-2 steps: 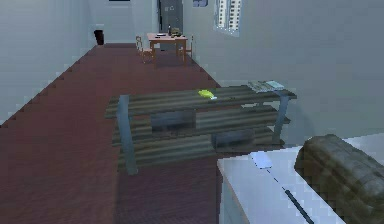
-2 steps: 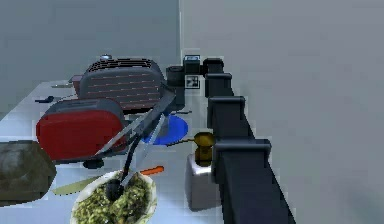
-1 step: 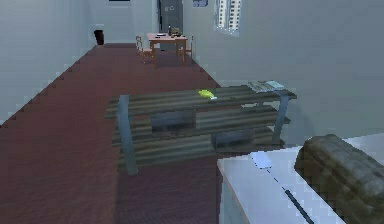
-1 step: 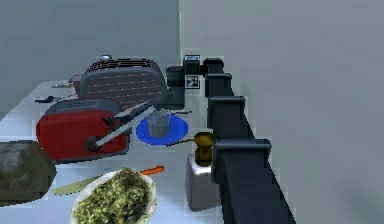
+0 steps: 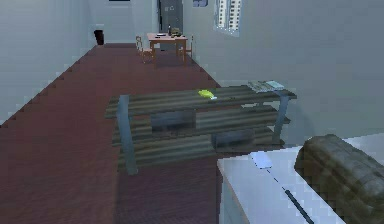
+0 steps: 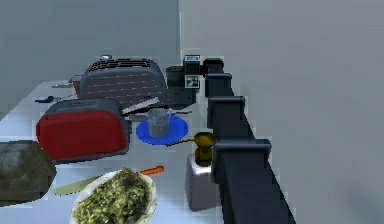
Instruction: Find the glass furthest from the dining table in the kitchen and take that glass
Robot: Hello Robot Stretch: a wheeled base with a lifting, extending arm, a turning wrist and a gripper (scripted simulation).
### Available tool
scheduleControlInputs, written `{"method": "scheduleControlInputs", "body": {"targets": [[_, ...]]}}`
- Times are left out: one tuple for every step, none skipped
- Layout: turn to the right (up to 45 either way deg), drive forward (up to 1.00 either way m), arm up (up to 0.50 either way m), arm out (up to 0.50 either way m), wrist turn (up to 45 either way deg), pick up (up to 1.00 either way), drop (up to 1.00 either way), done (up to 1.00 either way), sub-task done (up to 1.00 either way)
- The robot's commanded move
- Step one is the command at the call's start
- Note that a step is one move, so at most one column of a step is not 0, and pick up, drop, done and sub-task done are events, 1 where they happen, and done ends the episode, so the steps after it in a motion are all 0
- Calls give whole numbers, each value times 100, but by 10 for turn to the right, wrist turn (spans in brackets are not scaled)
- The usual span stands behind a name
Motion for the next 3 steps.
{"method": "scheduleControlInputs", "body": {"targets": [[0, 0, 0, 0, 180, 0, 0, 0, 0], [0, 0, -16, 0, 0, 0, 0, 0, 0], [0, 0, 0, 0, 0, 100, 0, 0, 0]]}}
